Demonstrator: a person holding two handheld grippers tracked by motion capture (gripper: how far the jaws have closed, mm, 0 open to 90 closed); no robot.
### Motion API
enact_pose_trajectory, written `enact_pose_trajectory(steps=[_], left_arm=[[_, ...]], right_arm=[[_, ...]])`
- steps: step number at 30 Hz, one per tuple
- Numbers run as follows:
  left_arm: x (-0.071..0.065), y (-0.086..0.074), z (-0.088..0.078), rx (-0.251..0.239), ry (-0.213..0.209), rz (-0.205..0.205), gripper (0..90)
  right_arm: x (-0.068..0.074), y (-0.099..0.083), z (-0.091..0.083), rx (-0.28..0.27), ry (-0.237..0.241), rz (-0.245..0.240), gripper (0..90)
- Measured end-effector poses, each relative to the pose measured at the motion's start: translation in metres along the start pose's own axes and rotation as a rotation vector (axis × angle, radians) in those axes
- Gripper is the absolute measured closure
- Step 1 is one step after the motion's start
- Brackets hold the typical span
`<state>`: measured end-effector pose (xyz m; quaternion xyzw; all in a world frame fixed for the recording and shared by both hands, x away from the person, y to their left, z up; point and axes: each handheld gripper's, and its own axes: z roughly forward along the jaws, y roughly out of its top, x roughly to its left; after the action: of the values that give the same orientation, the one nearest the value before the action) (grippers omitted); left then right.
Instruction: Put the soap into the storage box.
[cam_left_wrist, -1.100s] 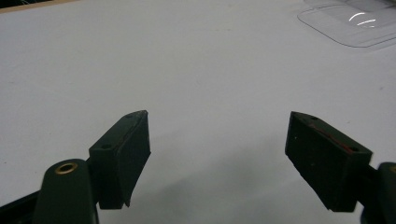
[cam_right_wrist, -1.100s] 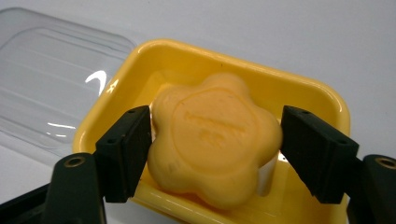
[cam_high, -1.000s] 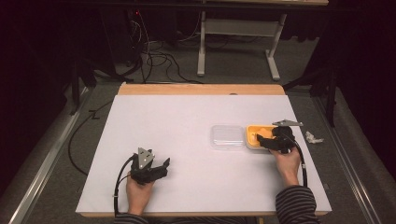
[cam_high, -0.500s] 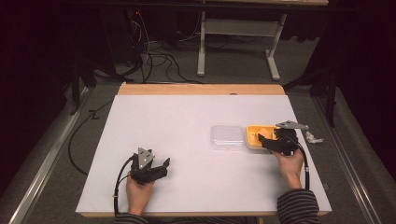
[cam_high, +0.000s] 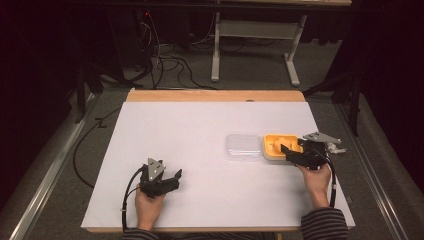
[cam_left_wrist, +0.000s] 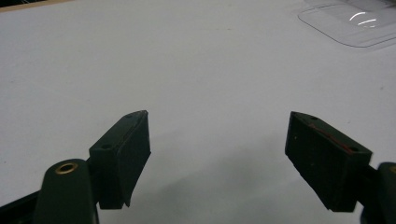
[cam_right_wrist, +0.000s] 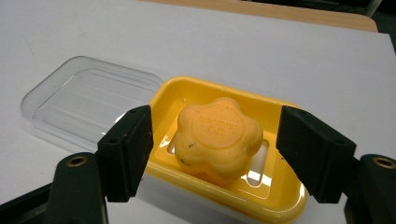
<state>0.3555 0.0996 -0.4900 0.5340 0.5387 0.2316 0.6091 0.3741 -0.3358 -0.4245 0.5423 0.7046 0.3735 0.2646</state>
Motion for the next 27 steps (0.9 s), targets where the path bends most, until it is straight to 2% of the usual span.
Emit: enact_pose_trajectory(steps=[6,8,13,27], left_arm=[[0.000,0.000,0.000,-0.001,0.000,0.001,22.8],[0.000,0.000,0.000,0.000,0.001,0.000,22.8],[0.000,0.000,0.000,0.000,0.000,0.002,22.8],[0.000,0.000,0.000,0.001,0.000,0.000,22.8]], right_arm=[[-0.002,-0.003,-0.005,-0.016,-0.001,0.002,28.1],[-0.002,-0.004,-0.007,-0.008,-0.010,0.012,28.0],[-0.004,-0.007,-0.014,-0.034,-0.016,0.029,28.2],[-0.009,-0.023,-0.021,-0.060,0.000,0.059,25.4]])
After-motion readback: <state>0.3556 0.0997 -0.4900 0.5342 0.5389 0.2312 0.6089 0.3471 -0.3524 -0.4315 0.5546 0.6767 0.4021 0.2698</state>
